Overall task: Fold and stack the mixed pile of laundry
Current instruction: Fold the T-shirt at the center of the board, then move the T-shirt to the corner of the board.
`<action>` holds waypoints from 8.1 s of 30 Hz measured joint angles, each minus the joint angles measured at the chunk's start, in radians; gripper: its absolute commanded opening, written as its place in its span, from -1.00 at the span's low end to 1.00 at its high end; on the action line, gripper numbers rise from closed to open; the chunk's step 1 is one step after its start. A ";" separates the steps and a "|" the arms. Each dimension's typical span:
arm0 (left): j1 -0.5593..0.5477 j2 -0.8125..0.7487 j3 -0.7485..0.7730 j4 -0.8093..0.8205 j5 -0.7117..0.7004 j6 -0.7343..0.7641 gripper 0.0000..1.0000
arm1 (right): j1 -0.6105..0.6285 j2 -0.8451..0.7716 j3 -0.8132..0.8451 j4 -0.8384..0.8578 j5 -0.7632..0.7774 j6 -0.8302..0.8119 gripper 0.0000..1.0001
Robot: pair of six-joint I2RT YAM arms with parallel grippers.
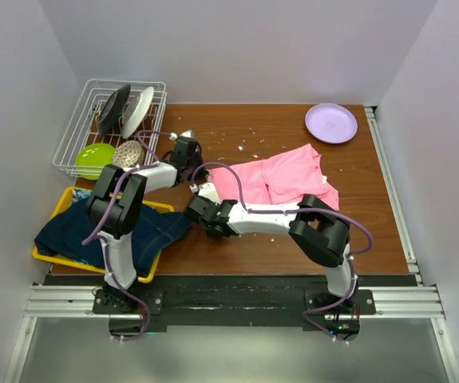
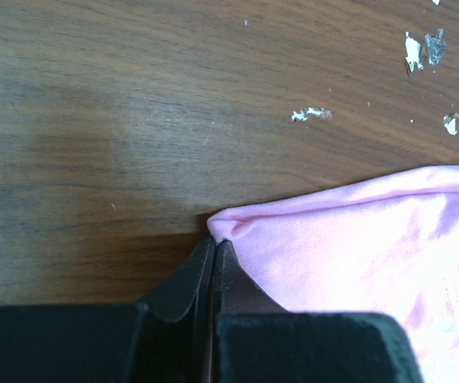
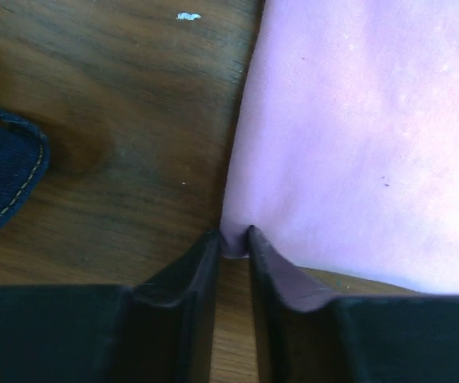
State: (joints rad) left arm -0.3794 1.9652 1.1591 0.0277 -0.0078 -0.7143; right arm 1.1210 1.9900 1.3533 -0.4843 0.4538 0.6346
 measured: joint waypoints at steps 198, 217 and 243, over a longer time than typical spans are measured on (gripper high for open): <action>-0.151 -0.959 -0.375 -0.284 -0.058 0.049 0.19 | -0.850 -0.179 -0.257 0.322 -0.158 -0.208 -1.00; -0.144 -1.029 -0.393 -0.280 -0.021 0.128 0.20 | -1.121 -0.087 -0.116 0.358 0.013 -0.611 -1.00; -0.137 -1.041 -0.426 -0.276 -0.016 0.132 0.20 | -1.230 -0.026 -0.020 0.327 0.097 -0.822 -1.00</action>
State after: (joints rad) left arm -0.5163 0.9245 0.7334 -0.2485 -0.0242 -0.5823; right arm -0.1093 1.9644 1.3334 -0.1570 0.5510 -0.1871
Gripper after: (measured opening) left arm 0.600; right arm 0.035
